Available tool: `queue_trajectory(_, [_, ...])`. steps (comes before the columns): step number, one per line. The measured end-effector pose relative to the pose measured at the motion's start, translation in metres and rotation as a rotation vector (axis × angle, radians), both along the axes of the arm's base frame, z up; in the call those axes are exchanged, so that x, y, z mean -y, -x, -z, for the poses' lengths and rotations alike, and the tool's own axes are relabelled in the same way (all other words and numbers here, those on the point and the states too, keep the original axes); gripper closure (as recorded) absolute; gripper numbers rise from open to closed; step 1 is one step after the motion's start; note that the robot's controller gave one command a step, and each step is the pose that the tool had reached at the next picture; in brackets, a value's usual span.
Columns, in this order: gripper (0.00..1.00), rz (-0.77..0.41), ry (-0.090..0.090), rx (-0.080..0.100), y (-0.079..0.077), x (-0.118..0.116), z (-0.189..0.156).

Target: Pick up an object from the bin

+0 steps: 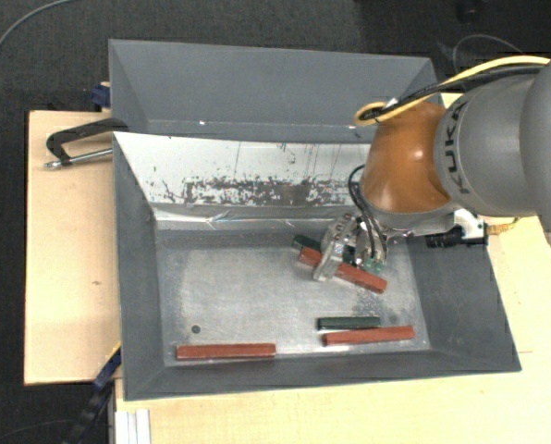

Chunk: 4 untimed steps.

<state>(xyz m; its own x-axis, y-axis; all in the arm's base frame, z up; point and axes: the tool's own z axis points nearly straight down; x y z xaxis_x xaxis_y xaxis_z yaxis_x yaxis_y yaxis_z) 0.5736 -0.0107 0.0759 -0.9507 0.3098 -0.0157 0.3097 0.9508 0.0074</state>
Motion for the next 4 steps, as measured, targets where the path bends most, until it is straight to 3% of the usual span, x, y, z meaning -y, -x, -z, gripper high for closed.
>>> queue_trajectory(1, [1.00,-0.044,0.004,-0.003,0.019,0.037,-0.137])
queue_trajectory(2, [0.00,-0.046,0.002,-0.011,0.020,0.036,-0.132])
queue_trajectory(3, [0.00,0.294,-0.003,-0.020,0.056,0.022,-0.031])
queue_trajectory(4, [0.00,0.457,-0.004,-0.019,0.052,0.039,0.006])
